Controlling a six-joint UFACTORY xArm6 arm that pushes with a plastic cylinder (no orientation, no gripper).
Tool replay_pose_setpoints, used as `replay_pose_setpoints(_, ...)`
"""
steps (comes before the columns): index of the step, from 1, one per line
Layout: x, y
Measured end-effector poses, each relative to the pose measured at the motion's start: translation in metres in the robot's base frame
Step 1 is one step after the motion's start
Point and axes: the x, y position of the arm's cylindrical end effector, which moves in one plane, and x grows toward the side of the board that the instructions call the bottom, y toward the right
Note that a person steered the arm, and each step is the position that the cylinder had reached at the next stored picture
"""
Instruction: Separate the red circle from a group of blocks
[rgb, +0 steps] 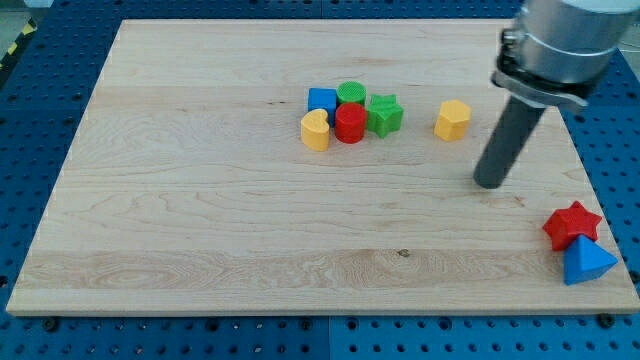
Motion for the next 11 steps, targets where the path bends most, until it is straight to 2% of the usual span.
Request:
replay_pose_setpoints(2,-0.002,-0.142)
replay_pose_setpoints(3,-0.018,-0.207)
replay_pose_setpoints(4,-0.054,-0.241)
replay_pose_setpoints(5,-0.081,-0.21)
replay_pose_setpoints(7,-0.055,-0.054)
replay_pose_setpoints(9,-0.054,-0.054)
replay_pose_setpoints(11,-0.054,0.053)
